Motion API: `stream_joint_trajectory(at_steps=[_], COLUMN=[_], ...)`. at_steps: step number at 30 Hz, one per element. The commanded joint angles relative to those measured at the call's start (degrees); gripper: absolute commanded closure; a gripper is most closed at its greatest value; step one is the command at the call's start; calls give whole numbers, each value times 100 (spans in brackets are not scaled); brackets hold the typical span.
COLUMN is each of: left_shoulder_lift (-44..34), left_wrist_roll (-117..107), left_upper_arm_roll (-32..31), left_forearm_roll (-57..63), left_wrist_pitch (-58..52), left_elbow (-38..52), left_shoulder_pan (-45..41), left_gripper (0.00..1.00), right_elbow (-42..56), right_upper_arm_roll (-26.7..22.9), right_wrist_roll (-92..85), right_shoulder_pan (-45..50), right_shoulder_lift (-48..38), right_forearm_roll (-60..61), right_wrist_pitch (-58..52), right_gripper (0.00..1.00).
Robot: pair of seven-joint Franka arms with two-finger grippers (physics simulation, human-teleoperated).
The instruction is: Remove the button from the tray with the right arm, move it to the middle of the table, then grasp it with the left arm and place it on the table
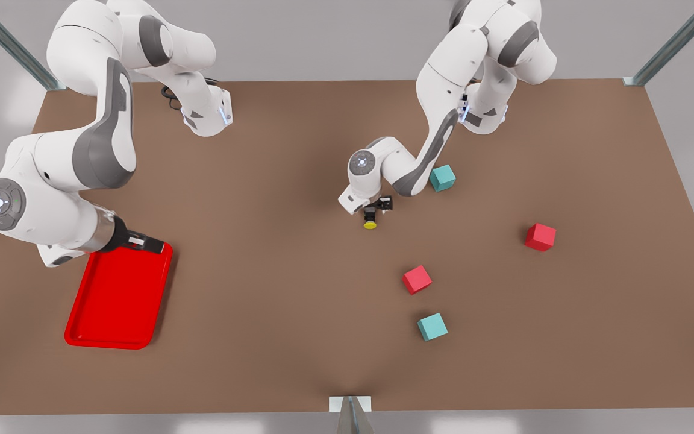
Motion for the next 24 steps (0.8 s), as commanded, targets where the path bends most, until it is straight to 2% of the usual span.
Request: stream_joint_trajectory(at_steps=[1, 5, 7, 9, 14, 16, 19, 21, 24], left_shoulder_lift=[-3, 67, 164, 199, 191, 182, 191, 199, 199], left_wrist_roll=[1723, 2269, 2321, 2365, 2374, 2374, 2374, 2374, 2392], left_upper_arm_roll=[-6, -14, -14, -14, -6, 3, 30, 30, 30], left_forearm_roll=[-342, -667, -676, -676, -676, -676, -676, -667, -667], left_wrist_pitch=[98, 107, 203, 238, 291, 291, 335, 335, 326], left_elbow=[-13, -57, -49, -49, -22, 4, 48, 48, 48], left_shoulder_pan=[31, 75, 75, 75, 75, 75, 75, 75, 84], left_gripper=[0, 0, 0, 0, 0, 0, 0, 1, 15], right_elbow=[3, 11, 3, -33, 29, 3, -24, -41, -85], right_upper_arm_roll=[-3, -30, 32, 23, 23, 32, 49, 49, 49], right_wrist_roll=[-313, -339, -312, -339, -356, -321, -286, -277, -374], right_shoulder_pan=[-8, -17, 27, -237, -281, -360, 307, 440, 431], right_shoulder_lift=[-8, -8, -52, -650, -668, -650, -580, -510, -457], right_forearm_roll=[3, -6, -621, -736, -876, -850, -1465, -1544, -1483], right_wrist_pitch=[-2, 7, -107, -643, -696, -652, 218, 270, 394], right_gripper=[0, 0, 0, 0, 0, 0, 0, 0, 0])
